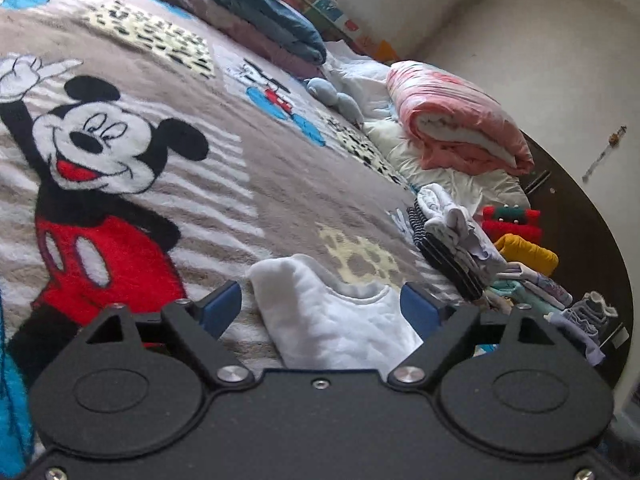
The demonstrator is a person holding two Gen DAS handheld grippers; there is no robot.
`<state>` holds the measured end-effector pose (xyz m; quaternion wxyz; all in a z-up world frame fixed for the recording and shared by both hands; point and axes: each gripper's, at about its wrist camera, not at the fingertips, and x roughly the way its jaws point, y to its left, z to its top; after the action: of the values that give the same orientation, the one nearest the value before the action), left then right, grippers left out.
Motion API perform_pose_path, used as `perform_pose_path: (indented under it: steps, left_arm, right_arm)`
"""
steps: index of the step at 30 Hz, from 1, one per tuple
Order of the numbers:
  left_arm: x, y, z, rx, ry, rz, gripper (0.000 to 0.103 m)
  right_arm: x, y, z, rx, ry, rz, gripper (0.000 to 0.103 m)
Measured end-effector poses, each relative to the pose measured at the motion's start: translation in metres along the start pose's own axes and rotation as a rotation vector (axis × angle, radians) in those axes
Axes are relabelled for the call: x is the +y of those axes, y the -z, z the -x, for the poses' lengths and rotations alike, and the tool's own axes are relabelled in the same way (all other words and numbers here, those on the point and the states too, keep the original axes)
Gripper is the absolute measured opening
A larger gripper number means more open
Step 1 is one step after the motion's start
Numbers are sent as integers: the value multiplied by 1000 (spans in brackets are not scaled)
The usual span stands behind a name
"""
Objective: Fold clothes
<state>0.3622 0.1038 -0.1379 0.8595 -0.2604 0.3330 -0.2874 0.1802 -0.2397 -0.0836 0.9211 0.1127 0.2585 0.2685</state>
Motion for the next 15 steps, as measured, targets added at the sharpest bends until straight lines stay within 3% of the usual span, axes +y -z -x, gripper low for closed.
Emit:
perform_pose_path:
  steps: [5, 7, 12, 15]
  left_arm:
    - [12, -4, -10, 42, 16, 39, 87]
    - [15, -5, -13, 51, 30, 47, 87]
    - [23, -8, -18, 70, 64, 68, 86]
    - [19, -6, -22, 73, 55, 31, 85]
  right_arm:
    - [-93, -20, -42, 5, 5, -252, 63]
    - [-120, -21, -63, 19, -6, -329, 69]
    - [-160, -20, -111, 59, -113, -447, 70]
    - [-166, -19, -127, 77, -167, -453, 69]
